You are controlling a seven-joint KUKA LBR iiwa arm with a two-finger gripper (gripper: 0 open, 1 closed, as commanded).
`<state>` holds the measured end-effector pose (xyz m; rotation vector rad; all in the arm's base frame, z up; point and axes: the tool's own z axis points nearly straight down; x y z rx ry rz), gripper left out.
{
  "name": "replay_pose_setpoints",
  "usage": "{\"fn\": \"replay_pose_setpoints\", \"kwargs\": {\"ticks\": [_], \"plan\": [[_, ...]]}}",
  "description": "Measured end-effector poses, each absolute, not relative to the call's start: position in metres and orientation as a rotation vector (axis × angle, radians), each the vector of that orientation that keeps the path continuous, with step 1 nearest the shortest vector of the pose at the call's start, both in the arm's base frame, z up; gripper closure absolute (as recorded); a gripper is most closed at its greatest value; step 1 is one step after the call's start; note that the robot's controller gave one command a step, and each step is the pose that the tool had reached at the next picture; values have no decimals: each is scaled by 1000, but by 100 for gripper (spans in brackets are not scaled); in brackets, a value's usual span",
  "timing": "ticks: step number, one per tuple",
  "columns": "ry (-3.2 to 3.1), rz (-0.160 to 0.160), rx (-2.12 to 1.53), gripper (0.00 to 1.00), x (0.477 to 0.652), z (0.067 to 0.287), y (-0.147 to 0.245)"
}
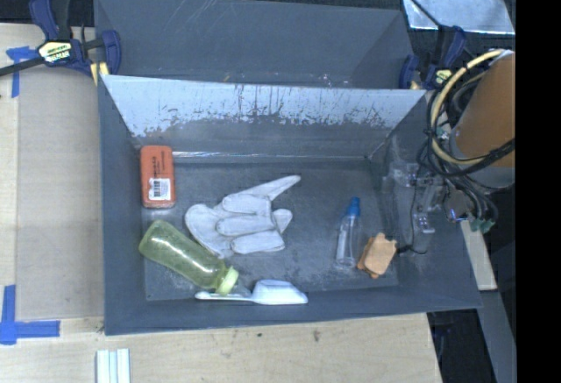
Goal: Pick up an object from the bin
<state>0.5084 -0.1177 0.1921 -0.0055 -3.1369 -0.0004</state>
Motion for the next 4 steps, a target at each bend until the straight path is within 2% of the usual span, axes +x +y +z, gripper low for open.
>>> {"fn": "replay_pose_setpoints", "kwargs": {"ticks": [1, 2, 3, 4], "plan": [[-3145, 2, -1, 0, 510, 196, -117], [-3151, 4, -10, 0, 523, 140, -86], [-3146, -3, -62, 0, 577, 79, -72], [-3143, 1, 98, 0, 581, 70, -49]]}}
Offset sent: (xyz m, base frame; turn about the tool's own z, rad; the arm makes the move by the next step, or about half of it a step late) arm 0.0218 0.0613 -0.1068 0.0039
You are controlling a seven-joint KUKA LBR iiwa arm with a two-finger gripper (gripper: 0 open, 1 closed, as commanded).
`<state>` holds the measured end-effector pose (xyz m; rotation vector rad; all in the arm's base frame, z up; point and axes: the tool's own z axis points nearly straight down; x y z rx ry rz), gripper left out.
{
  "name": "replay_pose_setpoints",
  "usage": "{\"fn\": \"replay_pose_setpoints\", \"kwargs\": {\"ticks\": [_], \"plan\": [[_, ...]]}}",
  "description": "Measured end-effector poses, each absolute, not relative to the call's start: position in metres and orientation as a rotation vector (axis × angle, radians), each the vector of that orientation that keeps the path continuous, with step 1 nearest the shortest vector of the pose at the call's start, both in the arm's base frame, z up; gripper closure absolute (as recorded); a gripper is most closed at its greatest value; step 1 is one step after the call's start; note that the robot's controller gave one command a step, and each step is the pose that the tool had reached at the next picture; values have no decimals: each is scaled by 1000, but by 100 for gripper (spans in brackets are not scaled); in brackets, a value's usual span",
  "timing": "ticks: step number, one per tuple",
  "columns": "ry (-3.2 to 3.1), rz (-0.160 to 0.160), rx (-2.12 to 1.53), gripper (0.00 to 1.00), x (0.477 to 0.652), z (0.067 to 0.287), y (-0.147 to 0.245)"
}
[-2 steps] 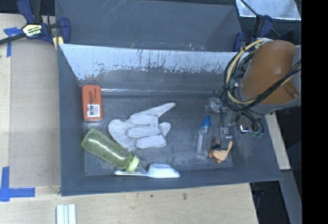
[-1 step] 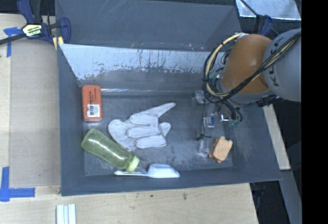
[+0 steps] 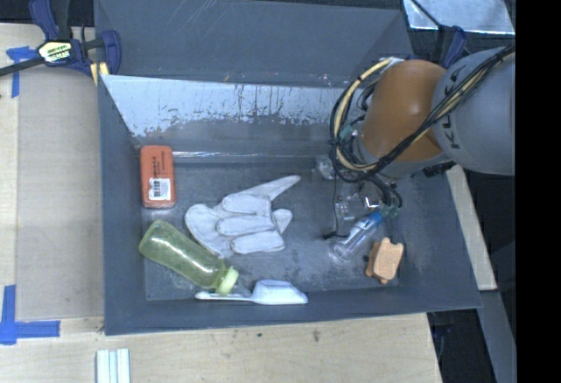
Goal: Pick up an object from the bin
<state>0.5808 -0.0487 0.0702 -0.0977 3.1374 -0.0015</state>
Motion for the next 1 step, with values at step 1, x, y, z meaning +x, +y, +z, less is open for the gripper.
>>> {"fn": "replay_pose_setpoints", "kwargs": {"ticks": [1], "plan": [[3142, 0, -81, 0, 594, 126, -20]]}}
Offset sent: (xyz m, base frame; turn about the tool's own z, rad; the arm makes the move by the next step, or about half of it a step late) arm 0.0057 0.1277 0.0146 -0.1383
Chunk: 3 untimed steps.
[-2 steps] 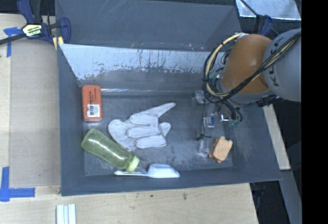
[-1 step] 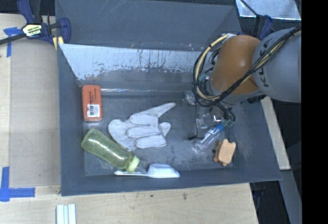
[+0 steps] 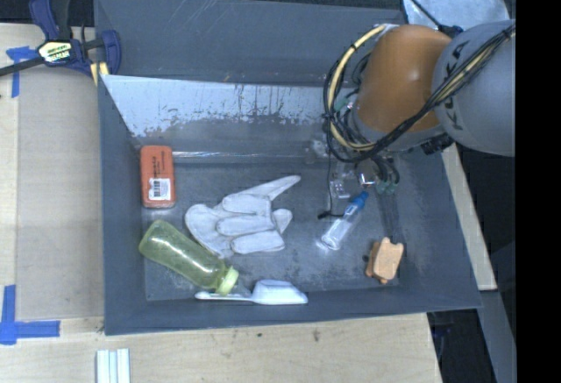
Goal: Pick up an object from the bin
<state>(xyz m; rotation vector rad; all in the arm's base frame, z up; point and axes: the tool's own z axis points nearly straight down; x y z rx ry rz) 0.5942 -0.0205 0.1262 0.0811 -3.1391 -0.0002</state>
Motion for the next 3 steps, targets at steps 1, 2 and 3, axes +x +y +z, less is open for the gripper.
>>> {"fn": "replay_pose_setpoints", "kwargs": {"ticks": [1, 2, 3], "plan": [[-3144, 1, 227, 0, 593, 112, 42], [-3134, -3, 246, 0, 623, 99, 69], [-3147, -2, 88, 100, 593, 73, 107]]}}
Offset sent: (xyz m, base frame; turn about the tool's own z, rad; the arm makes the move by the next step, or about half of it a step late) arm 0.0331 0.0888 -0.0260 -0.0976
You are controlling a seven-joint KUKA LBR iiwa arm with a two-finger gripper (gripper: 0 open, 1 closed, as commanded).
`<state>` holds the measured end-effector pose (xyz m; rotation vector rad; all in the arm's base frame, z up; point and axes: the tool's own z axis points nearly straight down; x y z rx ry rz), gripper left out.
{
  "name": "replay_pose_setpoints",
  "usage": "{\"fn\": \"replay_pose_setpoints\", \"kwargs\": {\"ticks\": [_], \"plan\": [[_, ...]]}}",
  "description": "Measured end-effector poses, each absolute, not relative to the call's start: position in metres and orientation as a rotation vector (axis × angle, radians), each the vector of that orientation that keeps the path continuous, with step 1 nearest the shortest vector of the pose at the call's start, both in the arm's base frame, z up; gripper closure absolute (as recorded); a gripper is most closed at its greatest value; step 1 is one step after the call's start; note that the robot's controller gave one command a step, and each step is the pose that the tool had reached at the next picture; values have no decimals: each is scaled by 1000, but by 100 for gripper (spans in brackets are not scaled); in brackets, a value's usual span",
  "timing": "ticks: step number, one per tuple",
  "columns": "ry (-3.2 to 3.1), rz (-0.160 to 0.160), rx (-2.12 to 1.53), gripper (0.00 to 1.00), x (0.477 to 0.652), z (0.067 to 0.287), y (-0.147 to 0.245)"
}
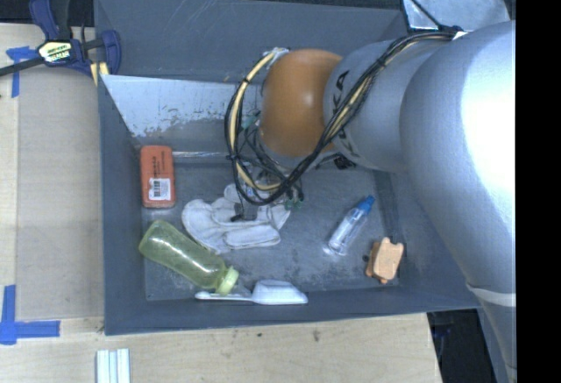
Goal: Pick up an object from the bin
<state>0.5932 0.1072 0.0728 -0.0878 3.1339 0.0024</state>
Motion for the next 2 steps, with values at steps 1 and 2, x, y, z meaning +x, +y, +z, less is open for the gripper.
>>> {"fn": "replay_pose_setpoints", "kwargs": {"ticks": [1, 2], "plan": [[3134, 2, -89, 100, 593, 73, 107], [3130, -1, -123, 100, 599, 238, 74]]}}
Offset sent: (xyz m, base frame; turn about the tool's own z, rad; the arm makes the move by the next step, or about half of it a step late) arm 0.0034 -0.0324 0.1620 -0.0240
